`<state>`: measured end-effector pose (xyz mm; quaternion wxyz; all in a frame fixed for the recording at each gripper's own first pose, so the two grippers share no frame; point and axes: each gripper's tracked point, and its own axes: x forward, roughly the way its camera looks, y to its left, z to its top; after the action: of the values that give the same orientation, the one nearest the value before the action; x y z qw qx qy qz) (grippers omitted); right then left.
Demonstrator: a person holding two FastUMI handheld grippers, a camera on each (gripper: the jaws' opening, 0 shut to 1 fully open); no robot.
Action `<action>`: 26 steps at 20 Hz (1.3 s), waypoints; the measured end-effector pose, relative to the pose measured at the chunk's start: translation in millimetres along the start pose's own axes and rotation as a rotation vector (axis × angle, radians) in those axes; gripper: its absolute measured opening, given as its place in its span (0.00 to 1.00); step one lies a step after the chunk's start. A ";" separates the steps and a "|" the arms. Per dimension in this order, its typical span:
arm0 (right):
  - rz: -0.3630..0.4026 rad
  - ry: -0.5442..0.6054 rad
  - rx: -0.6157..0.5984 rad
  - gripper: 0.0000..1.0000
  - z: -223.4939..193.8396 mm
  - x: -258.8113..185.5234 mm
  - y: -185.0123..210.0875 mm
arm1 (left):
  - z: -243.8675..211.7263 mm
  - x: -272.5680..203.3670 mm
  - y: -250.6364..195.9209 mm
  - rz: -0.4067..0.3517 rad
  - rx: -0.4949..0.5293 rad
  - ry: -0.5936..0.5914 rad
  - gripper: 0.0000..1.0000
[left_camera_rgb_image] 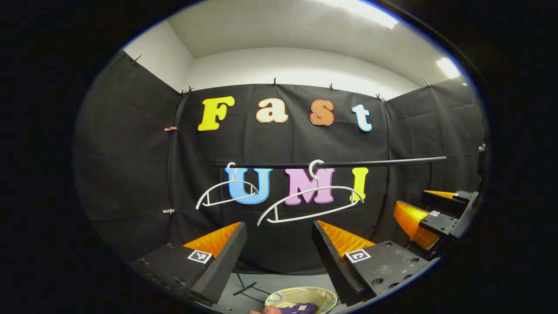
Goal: Grasp the clothes on the hanger with both hands and then place them into the laundry hamper below.
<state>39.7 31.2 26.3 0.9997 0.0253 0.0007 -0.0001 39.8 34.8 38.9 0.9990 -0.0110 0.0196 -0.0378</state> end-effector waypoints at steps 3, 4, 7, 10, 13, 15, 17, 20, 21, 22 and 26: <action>-0.005 0.000 0.003 0.97 0.5 0.6 -2.0 | 0.5 0.3 -0.9 0.000 0.000 -0.001 0.94; -0.006 -0.001 0.001 0.97 0.0 1.3 -2.7 | 1.0 0.6 -0.9 0.000 0.001 -0.004 0.95; -0.008 -0.001 0.004 0.97 0.6 1.6 -3.5 | -0.4 2.1 0.0 0.002 0.004 -0.002 0.95; -0.009 0.003 0.003 0.97 -0.9 1.4 -3.8 | -0.1 3.7 -1.0 0.000 0.005 0.000 0.95; -0.013 0.005 0.008 0.99 -0.5 1.1 -5.9 | -0.1 2.2 -1.9 -0.002 0.003 -0.003 0.95; -0.016 0.006 0.013 0.99 -1.2 0.4 -6.2 | 0.2 1.9 -1.9 -0.001 0.002 -0.003 0.95; -0.015 0.009 0.012 0.97 -2.3 0.5 -6.5 | 0.2 1.9 -0.9 0.002 0.001 -0.003 0.94; -0.013 0.011 0.009 0.97 -2.9 0.0 -5.7 | 1.1 1.6 -0.7 0.004 -0.003 -0.004 0.95; -0.014 0.011 0.009 0.97 -2.8 -0.2 -5.9 | 0.6 0.7 -1.3 0.004 -0.004 -0.004 0.95; -0.013 0.010 0.010 0.97 -2.6 -0.7 -6.2 | 1.1 0.6 -1.9 0.004 -0.003 -0.004 0.95; -0.007 0.013 0.007 0.97 -4.5 -0.3 -6.6 | -0.5 1.4 -2.6 0.013 -0.003 -0.002 0.95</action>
<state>39.4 24.9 21.4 0.9995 0.0290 0.0075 -0.0033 41.0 32.2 38.4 0.9993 -0.0126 0.0189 -0.0311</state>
